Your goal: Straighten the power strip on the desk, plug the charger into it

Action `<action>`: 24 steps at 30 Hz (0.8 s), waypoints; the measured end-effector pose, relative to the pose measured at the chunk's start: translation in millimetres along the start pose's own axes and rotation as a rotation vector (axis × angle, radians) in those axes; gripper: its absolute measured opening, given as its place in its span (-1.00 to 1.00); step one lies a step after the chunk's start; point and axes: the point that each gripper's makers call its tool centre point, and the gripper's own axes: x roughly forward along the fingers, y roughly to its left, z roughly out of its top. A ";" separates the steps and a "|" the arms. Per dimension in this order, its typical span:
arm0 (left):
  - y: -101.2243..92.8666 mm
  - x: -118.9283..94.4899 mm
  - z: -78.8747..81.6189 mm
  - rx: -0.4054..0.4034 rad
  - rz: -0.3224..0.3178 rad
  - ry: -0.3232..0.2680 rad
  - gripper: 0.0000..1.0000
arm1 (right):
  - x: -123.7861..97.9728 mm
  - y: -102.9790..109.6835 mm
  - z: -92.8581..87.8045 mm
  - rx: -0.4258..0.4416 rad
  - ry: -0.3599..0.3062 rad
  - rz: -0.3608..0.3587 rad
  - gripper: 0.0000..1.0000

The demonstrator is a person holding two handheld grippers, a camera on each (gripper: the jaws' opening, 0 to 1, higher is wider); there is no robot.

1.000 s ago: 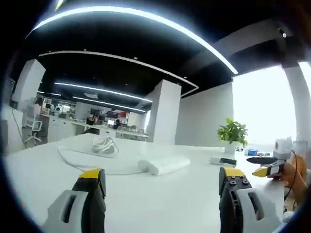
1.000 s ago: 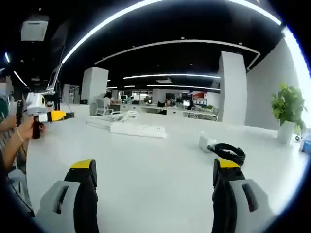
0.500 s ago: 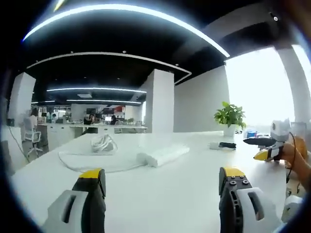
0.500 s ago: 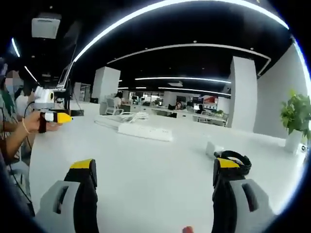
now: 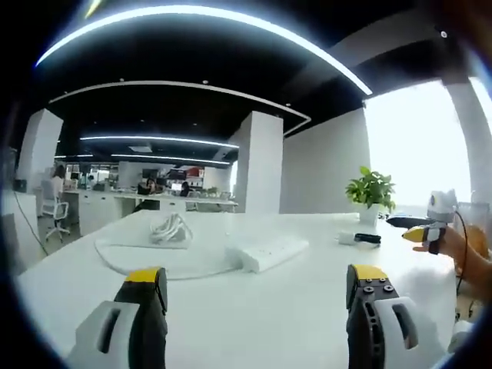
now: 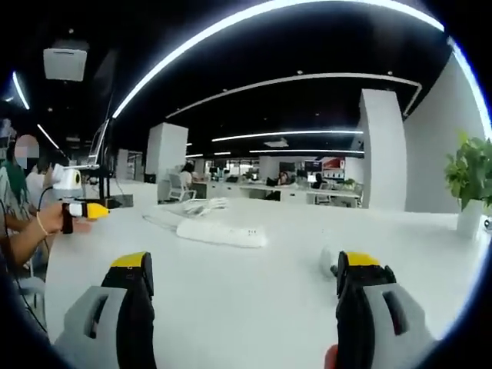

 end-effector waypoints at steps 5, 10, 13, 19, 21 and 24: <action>3.8 14.5 6.2 -0.010 0.006 -0.041 0.99 | 20.7 -1.9 8.1 -0.013 -0.020 0.059 1.00; 8.3 29.4 6.9 0.038 0.019 -0.031 0.99 | 35.9 -5.8 12.1 -0.010 -0.033 0.087 1.00; 8.9 38.5 13.5 0.039 0.008 -0.045 0.99 | 45.6 -6.8 12.7 -0.007 -0.037 0.104 1.00; 4.9 53.3 21.9 0.050 -0.016 -0.059 0.99 | 59.8 -10.5 9.8 0.026 -0.036 0.123 0.99; 4.3 58.0 21.1 0.066 -0.018 -0.053 0.99 | 63.7 -10.6 7.8 0.027 -0.030 0.125 0.99; 3.5 64.0 17.5 0.079 -0.026 -0.036 0.99 | 68.9 -10.5 3.5 0.020 -0.019 0.127 0.99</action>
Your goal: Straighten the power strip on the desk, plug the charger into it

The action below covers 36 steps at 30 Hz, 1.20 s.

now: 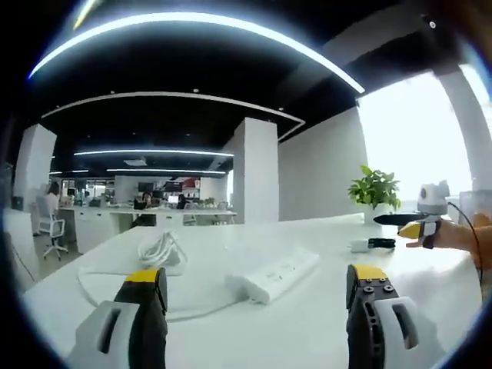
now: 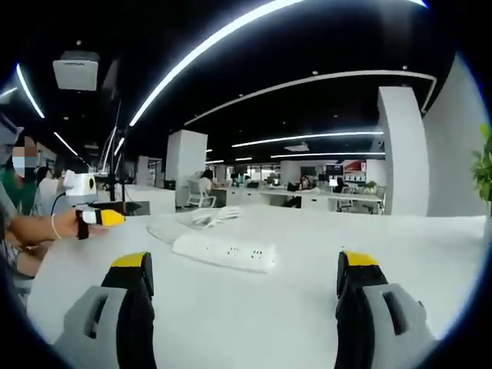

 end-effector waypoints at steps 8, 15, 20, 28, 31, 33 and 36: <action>3.2 13.7 -6.4 -0.011 -0.001 0.015 0.99 | 15.2 -1.0 -9.2 0.004 0.004 0.018 0.95; 4.5 25.9 -8.9 -0.004 -0.004 0.003 0.99 | 32.9 -2.8 -9.4 -0.014 -0.026 0.027 0.94; 1.2 34.4 -7.4 0.030 -0.027 -0.015 0.99 | 47.3 1.0 -14.4 -0.029 -0.018 0.049 0.94; -1.0 48.7 -11.3 0.052 -0.041 0.003 0.99 | 67.2 2.7 -28.7 -0.050 0.032 0.075 0.94; -1.0 52.3 -15.8 0.043 -0.045 0.019 0.99 | 72.5 2.3 -34.2 -0.054 0.049 0.082 0.94; -1.9 55.0 -19.8 0.038 -0.051 0.033 0.99 | 75.3 3.0 -37.7 -0.056 0.061 0.087 0.94; -2.2 58.0 -23.5 0.039 -0.054 0.045 0.99 | 79.7 4.2 -41.8 -0.051 0.076 0.101 0.94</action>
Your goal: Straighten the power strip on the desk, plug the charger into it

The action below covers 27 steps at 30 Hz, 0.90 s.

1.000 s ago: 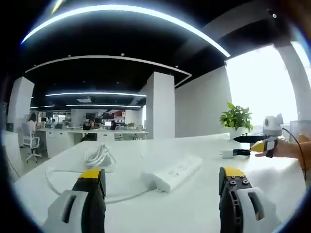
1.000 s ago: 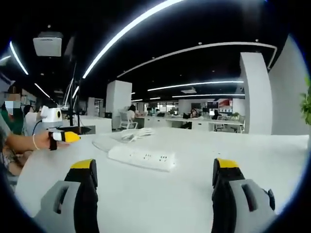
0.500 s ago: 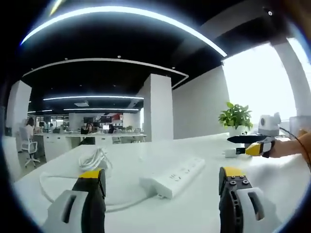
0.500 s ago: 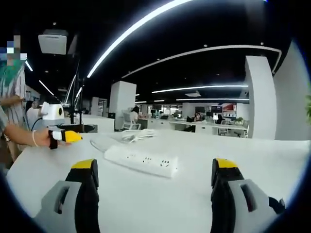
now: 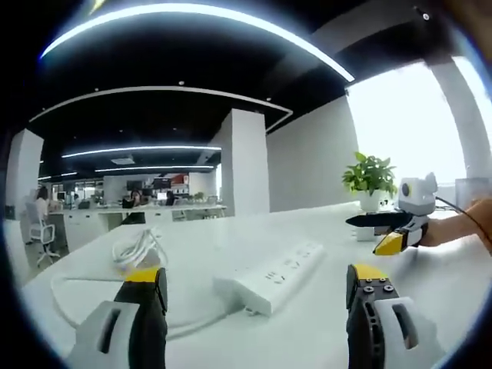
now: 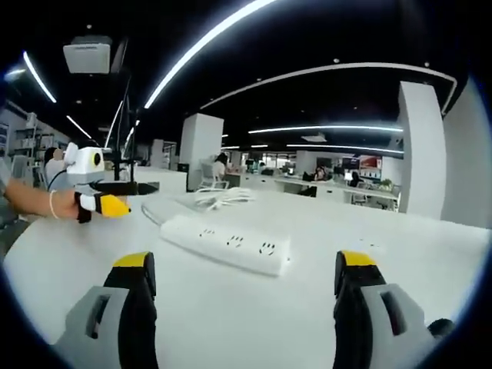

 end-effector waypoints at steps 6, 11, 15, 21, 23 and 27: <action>-0.2 6.4 -7.4 -0.011 -0.007 0.036 0.99 | 9.6 -5.3 -3.3 0.002 0.014 -0.001 0.94; 0.4 13.2 -16.6 -0.014 -0.012 0.082 0.99 | 19.1 -6.9 -7.3 0.009 0.027 0.008 0.94; 2.3 18.2 -18.7 -0.007 -0.009 0.093 0.99 | 26.6 -6.1 -10.3 0.000 0.049 0.018 0.94; 5.4 25.4 -23.5 -0.009 -0.012 0.128 0.99 | 39.3 -12.3 -15.7 0.038 0.095 0.031 0.90; 6.8 28.1 -26.8 -0.010 -0.011 0.150 0.99 | 42.5 -17.3 -16.1 0.048 0.101 0.026 0.89; 7.0 33.0 -35.6 -0.002 -0.019 0.211 0.87 | 46.8 -24.1 -19.6 0.038 0.134 0.024 0.84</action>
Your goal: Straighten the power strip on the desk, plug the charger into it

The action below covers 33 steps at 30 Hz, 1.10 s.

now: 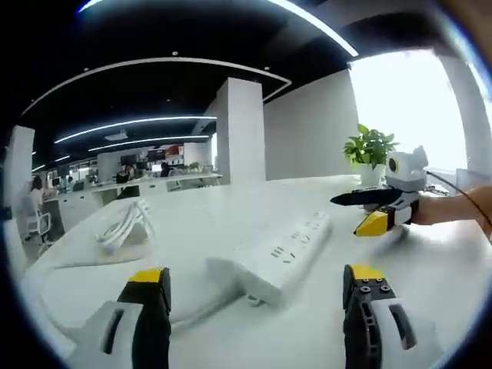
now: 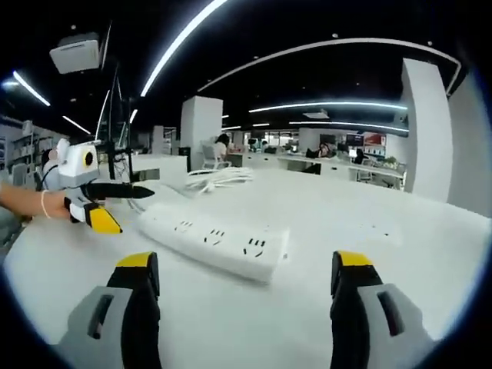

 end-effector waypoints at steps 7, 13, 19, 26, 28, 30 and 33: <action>-2.3 7.2 -2.0 0.008 -0.003 0.017 0.86 | 6.4 -4.1 -7.8 0.001 0.036 0.012 0.81; -2.6 9.2 -6.0 0.007 -0.007 0.039 0.81 | 9.4 -3.1 -13.7 -0.007 0.059 0.023 0.77; -2.9 10.8 -8.4 0.008 -0.016 0.058 0.67 | 11.5 -0.5 -13.2 -0.005 0.066 0.038 0.72; -6.0 12.8 -9.3 0.021 -0.031 0.067 0.54 | 15.2 4.4 -11.5 -0.017 0.078 0.063 0.61; -7.6 13.4 -10.5 0.018 -0.038 0.075 0.48 | 16.5 5.9 -11.6 -0.017 0.082 0.071 0.58; -7.9 14.4 -11.7 0.026 -0.036 0.085 0.47 | 18.5 6.5 -11.5 -0.016 0.086 0.079 0.52; -7.3 15.1 -11.7 0.027 -0.035 0.087 0.43 | 21.2 7.4 -12.8 -0.018 0.096 0.090 0.45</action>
